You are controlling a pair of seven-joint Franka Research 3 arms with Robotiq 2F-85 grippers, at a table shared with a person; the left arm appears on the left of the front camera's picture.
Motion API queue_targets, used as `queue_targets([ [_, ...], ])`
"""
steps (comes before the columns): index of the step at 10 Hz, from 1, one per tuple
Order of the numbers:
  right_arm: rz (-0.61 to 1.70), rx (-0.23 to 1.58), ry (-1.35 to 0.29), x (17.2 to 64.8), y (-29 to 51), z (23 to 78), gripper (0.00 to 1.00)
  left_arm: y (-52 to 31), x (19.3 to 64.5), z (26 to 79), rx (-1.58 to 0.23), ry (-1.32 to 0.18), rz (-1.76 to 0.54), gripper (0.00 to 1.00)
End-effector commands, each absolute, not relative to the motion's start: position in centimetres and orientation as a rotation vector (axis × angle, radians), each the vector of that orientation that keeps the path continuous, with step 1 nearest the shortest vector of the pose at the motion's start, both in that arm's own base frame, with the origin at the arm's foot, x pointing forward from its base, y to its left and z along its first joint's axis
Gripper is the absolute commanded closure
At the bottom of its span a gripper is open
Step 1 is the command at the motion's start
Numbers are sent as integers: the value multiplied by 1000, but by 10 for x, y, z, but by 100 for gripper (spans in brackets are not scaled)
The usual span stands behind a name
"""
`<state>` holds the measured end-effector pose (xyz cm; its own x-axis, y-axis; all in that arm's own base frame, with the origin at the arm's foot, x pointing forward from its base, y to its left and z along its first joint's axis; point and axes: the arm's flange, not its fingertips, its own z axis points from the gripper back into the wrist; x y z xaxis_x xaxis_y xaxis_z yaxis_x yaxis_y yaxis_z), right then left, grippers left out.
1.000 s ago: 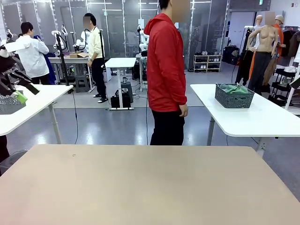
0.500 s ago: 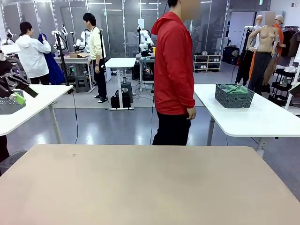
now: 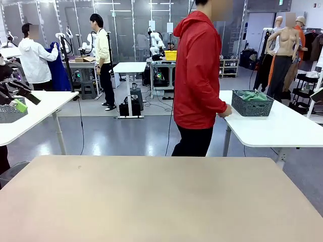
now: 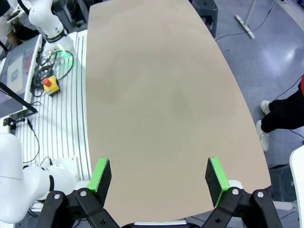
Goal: Fold the towels and place them in the basket.
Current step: When a person lays out a Towel with hook on the table, fold it in half twice.
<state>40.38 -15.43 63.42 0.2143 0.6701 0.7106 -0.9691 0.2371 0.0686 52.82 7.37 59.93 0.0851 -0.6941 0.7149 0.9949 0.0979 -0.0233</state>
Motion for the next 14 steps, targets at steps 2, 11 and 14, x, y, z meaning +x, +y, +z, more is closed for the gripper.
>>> queue_targets([
  [2,1232,581,-627,404,-154,634,0,74,528,599,-599,-629,-1378,0],
  [11,1232,581,-627,404,-154,634,0,74,528,599,-599,-629,-1378,0],
  [14,1232,581,-627,404,-154,634,0,74,528,599,-599,-629,-1378,0],
])
